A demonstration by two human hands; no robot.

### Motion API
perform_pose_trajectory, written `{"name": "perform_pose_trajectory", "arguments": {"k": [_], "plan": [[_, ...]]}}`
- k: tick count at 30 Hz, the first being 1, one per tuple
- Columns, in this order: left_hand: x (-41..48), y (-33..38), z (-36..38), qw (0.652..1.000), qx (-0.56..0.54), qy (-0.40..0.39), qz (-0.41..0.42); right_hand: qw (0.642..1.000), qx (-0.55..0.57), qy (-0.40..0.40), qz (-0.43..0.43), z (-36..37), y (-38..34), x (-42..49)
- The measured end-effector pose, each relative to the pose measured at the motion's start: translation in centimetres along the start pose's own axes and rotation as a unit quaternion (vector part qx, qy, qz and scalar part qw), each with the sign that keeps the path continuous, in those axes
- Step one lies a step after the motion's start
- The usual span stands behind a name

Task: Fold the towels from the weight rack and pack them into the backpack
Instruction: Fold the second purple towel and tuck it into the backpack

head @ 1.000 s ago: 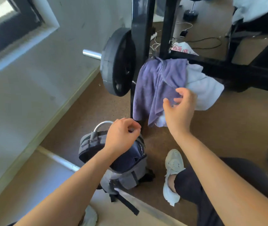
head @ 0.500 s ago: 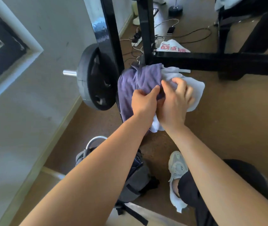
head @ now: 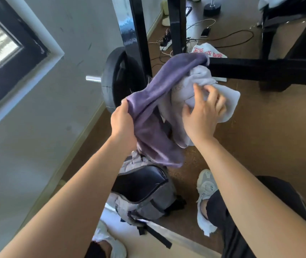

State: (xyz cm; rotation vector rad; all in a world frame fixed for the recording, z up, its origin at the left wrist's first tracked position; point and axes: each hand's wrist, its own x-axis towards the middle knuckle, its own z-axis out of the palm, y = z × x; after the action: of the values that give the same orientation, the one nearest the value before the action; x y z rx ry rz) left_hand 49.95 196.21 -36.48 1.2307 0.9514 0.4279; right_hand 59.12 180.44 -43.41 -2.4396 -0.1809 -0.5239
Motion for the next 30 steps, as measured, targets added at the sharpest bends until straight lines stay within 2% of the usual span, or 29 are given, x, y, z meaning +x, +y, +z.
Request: {"name": "perform_pose_trajectory", "arguments": {"k": [2,4,6,10,17,20,24,27,29,30], "plan": [[-0.9,0.2,-2.1,0.989,0.067,-0.121,-0.055,1.0,-0.008,0.0,-0.002,0.0,0.0,0.0],[-1.8,-0.3,-3.8,0.969,0.166,-0.181,-0.039,1.0,-0.013,-0.008,-0.007,0.0,-0.1,0.0],[-2.6,-0.7,-5.0,0.966,0.194,-0.172,-0.002,1.0,-0.022,-0.015,-0.014,0.1,0.0,0.0],[-4.1,-1.0,-7.2,0.976,0.087,-0.2,0.014,0.999,-0.037,-0.02,-0.023,0.1,-0.1,0.0],[-9.3,-0.2,-10.9,0.981,0.026,-0.177,0.074,0.998,-0.017,-0.043,-0.041,-0.8,0.0,-0.8],[-12.3,0.6,-12.8,0.98,0.025,-0.169,0.1,0.997,-0.002,-0.062,-0.049,-2.0,0.1,-1.6],[-15.3,0.2,-14.9,0.971,0.052,-0.215,0.092,0.991,0.066,-0.08,-0.086,-3.0,-1.4,-4.5],[-16.5,-1.2,-15.9,0.965,0.079,-0.235,0.091,0.962,0.197,-0.139,-0.129,-3.7,-3.5,-7.5],[-17.1,-2.0,-16.6,0.958,0.103,-0.254,0.088,0.902,0.325,-0.273,-0.076,-5.9,-5.5,-9.6],[-17.4,-2.2,-17.0,0.951,0.124,-0.267,0.092,0.852,0.384,-0.354,-0.043,-7.3,-6.6,-10.7]]}}
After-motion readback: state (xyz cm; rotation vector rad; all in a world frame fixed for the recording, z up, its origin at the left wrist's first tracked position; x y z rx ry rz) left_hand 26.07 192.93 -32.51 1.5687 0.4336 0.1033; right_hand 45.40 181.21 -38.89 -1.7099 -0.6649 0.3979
